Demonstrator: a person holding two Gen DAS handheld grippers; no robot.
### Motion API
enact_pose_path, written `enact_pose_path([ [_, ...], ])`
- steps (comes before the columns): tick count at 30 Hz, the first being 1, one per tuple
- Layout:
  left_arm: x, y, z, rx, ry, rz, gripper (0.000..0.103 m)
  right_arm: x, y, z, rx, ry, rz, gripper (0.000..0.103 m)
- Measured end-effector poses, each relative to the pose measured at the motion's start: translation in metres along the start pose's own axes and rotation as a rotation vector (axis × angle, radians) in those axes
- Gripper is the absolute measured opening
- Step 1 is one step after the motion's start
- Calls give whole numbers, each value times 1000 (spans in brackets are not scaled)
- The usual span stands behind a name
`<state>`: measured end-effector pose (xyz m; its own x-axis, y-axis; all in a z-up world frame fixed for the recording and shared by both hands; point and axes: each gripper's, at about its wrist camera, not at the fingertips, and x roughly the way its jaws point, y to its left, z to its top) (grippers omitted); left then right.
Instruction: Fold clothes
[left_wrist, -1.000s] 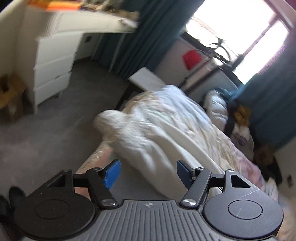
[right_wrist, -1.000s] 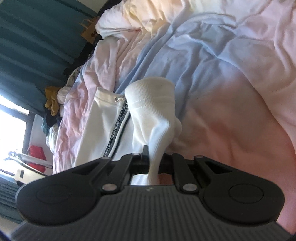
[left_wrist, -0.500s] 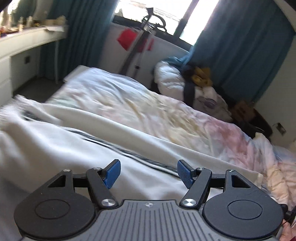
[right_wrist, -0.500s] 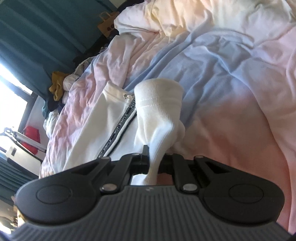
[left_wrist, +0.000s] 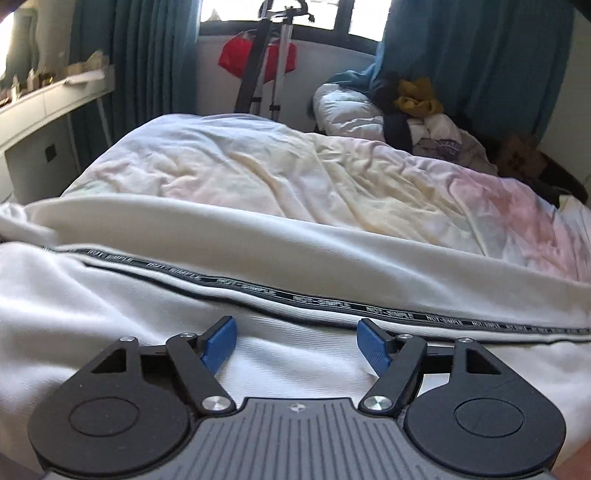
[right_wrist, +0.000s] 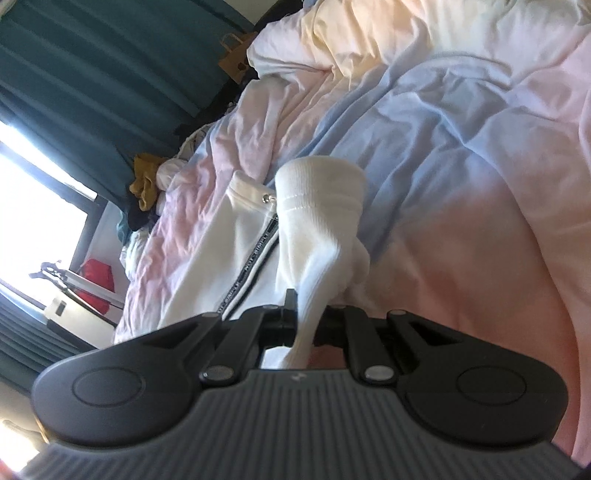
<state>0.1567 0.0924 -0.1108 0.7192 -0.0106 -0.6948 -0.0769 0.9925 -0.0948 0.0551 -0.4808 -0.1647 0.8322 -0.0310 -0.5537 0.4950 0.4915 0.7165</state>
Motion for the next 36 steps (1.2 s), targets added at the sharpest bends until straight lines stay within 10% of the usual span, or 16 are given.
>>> enact_pose_path([
  [20, -5, -14, -1, 86, 24, 10, 75, -13, 28, 0, -116, -84, 2, 9],
  [25, -14, -8, 4, 45, 0, -36, 75, -36, 88, -1, -292, -188, 19, 9],
  [29, -30, 17, 15, -131, -61, -249, 75, -60, 169, -21, -555, -262, 97, 9],
  [36, -69, 53, 29, -267, -236, -402, 76, -91, 298, -123, -979, -314, 270, 9],
])
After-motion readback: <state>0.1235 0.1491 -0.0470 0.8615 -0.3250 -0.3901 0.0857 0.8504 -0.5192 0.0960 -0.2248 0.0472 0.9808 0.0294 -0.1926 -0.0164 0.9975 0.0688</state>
